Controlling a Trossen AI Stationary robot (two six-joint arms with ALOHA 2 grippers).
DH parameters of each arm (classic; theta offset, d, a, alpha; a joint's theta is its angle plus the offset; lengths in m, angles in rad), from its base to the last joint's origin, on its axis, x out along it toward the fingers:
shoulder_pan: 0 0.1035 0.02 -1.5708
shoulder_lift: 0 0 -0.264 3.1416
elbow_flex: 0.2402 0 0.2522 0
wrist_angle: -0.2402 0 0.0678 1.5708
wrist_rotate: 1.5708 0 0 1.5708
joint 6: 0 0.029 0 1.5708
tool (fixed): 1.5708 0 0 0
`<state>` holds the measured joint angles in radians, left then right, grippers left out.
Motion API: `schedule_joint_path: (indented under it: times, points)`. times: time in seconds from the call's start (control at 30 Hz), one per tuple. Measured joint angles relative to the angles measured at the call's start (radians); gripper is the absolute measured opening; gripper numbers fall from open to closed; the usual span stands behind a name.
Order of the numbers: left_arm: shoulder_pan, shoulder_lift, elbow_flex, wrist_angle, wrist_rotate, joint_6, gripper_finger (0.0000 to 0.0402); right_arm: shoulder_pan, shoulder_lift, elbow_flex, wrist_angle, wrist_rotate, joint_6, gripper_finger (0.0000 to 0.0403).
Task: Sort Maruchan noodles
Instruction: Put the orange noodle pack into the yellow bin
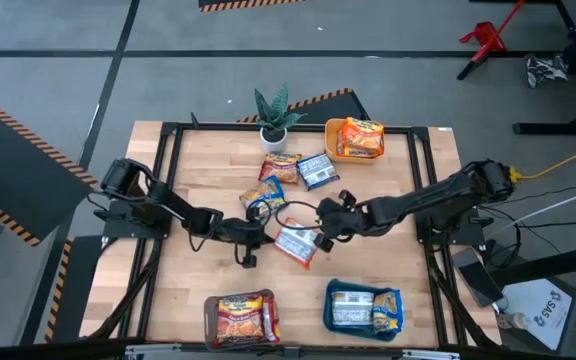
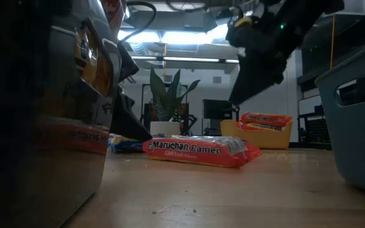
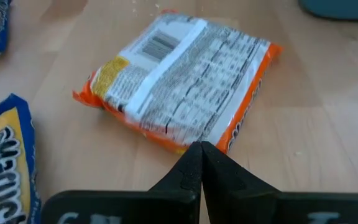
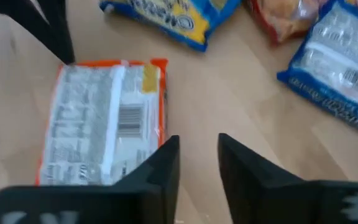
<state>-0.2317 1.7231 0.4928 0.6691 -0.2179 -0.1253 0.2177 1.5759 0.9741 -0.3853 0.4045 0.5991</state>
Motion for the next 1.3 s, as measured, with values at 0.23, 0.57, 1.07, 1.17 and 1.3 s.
schedule_joint_path:
  times: [0.23,0.57,1.07,1.17,1.3]
  points:
    - [-0.013,0.006,0.002,0.043,-0.014,0.017,0.0,-0.002,0.076,0.0,0.058,-0.026,0.011,0.0143]
    - [0.007,0.001,0.003,0.114,0.034,0.086,0.0,-0.002,0.093,0.0,0.087,0.005,0.006,0.0147]
    - [0.025,0.169,0.033,0.241,0.073,0.069,0.0,-0.001,0.093,0.0,0.074,-0.005,0.076,0.0147]
    - [0.014,0.167,0.024,0.226,0.038,0.025,0.0,-0.001,0.092,0.0,0.021,-0.014,0.147,0.0147]
    - [-0.008,0.165,0.007,0.209,-0.013,-0.009,0.0,-0.001,0.092,0.0,0.0,-0.035,0.211,0.0147]
